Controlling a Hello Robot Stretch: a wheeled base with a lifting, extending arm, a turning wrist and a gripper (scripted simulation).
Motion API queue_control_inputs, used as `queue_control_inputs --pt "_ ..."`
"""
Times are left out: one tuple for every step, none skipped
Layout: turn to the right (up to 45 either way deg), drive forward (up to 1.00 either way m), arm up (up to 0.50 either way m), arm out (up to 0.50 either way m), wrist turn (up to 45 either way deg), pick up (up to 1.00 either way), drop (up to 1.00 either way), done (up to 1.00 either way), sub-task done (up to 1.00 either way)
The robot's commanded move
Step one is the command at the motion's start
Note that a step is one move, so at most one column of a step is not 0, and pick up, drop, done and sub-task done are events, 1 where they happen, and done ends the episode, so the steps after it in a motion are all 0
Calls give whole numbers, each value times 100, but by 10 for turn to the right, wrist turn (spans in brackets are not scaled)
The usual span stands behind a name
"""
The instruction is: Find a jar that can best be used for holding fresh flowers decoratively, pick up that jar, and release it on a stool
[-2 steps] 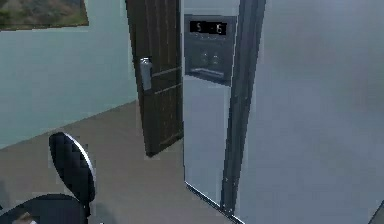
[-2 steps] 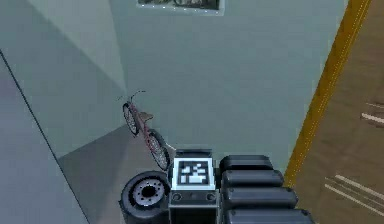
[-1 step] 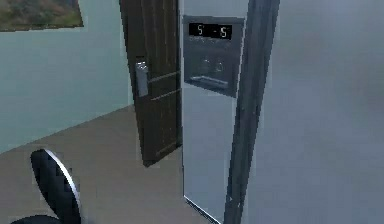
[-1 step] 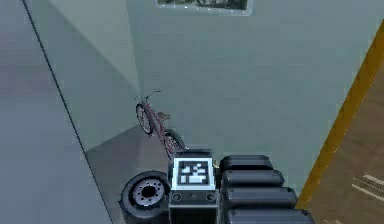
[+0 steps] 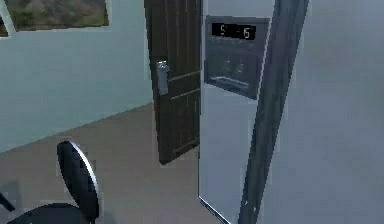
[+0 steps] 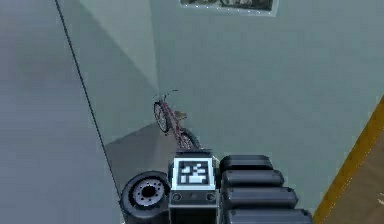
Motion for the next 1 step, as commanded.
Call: queue_control_inputs --pt "0 95 0 0 0 0 0 0 0"
